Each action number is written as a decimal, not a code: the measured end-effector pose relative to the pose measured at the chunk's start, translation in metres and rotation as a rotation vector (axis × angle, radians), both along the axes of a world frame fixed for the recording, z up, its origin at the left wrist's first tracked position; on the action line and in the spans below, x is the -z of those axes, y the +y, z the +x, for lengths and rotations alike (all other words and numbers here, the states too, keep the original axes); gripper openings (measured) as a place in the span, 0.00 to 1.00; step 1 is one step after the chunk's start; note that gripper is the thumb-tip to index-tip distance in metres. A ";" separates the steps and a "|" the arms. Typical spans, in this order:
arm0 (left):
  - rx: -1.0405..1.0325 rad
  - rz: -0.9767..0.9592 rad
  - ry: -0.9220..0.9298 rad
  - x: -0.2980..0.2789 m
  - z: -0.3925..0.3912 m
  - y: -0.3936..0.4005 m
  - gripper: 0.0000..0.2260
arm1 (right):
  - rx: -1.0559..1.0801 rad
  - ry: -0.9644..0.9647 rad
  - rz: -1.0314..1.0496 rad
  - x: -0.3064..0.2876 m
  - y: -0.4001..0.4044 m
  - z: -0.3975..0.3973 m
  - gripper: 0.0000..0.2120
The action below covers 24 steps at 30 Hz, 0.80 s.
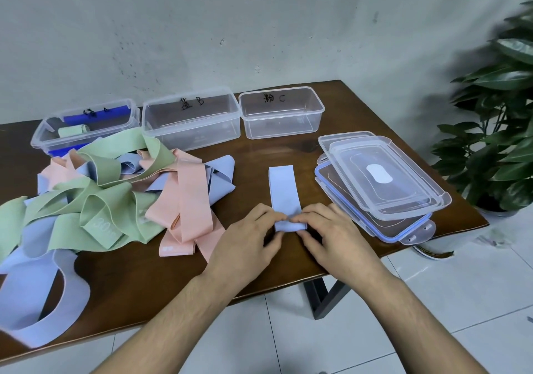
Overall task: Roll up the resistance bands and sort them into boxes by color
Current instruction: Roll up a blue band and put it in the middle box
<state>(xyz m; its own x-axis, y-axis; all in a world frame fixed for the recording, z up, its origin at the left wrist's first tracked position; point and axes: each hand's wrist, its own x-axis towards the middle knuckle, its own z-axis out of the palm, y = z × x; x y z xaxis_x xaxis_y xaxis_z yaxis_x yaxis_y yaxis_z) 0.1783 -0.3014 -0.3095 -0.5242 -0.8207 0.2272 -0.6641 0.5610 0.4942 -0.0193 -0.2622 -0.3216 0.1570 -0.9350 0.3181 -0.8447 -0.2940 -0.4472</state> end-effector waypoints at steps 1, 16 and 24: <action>0.001 -0.011 0.009 0.000 0.000 0.001 0.08 | -0.002 -0.003 0.002 0.000 -0.001 0.000 0.12; -0.023 -0.008 -0.059 0.002 -0.001 -0.012 0.13 | 0.000 0.005 0.057 -0.007 -0.009 -0.001 0.13; -0.013 -0.012 -0.111 0.000 -0.005 -0.014 0.12 | -0.018 0.078 0.102 -0.011 -0.016 -0.003 0.16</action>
<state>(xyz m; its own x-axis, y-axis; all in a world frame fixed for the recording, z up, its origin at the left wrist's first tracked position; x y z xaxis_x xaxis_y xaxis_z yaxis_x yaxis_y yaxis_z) 0.1734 -0.3152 -0.3094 -0.5364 -0.8249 0.1782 -0.7215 0.5578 0.4103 -0.0228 -0.2778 -0.3101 0.1947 -0.9586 0.2079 -0.8732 -0.2659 -0.4084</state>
